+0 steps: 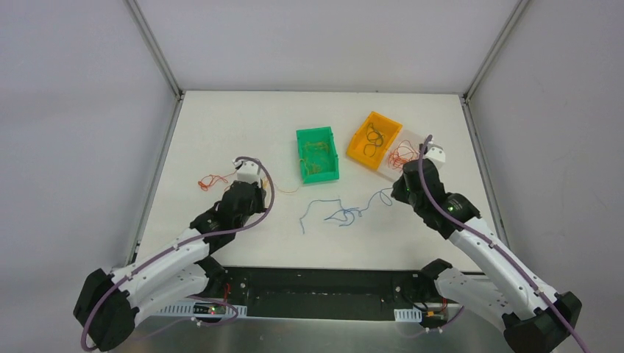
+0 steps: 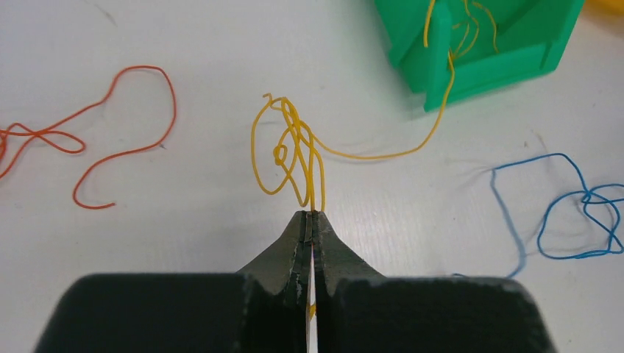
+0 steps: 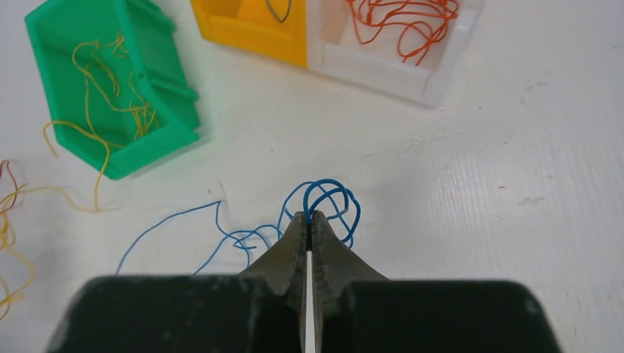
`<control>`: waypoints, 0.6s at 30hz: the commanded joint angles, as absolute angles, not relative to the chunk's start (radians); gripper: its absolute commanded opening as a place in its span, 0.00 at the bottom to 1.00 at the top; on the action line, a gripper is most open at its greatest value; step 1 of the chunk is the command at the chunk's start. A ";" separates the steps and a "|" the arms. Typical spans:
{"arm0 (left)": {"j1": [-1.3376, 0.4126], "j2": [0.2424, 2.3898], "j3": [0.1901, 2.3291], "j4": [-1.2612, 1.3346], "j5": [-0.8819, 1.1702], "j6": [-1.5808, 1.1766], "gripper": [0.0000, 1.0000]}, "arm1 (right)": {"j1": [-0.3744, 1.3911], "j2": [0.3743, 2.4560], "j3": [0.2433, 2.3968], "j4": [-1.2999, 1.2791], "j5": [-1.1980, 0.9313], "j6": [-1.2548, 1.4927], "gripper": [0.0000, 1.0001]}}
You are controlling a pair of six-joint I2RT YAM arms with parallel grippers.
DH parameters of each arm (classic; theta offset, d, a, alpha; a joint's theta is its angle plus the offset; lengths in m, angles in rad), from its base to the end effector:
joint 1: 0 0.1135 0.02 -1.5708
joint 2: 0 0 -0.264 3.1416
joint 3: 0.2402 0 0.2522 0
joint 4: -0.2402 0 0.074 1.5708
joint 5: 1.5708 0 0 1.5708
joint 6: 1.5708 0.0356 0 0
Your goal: Untangle the cables
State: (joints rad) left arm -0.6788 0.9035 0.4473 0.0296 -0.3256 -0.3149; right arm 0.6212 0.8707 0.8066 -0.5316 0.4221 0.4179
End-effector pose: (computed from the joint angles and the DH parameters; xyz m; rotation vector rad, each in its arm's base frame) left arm 0.1636 -0.1174 0.2222 0.1521 1.9819 -0.3213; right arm 0.1600 0.0966 0.2998 0.0242 2.1122 0.1622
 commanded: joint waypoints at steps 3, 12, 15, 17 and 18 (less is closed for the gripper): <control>-0.669 0.663 0.338 0.088 -0.508 -0.341 0.00 | 0.505 0.906 0.897 -0.551 0.429 0.380 0.00; -0.669 0.547 0.303 0.066 -0.573 -0.362 0.00 | 0.395 1.062 1.193 -0.533 0.339 0.298 0.00; -0.669 0.561 0.313 0.066 -0.552 -0.356 0.00 | 0.390 1.127 1.303 -0.535 0.320 0.290 0.00; -0.669 0.574 0.312 0.087 -0.510 -0.340 0.00 | 0.385 1.173 1.370 -0.538 0.310 0.286 0.00; -0.669 0.581 0.311 0.103 -0.482 -0.332 0.00 | 0.382 1.194 1.407 -0.542 0.306 0.287 0.00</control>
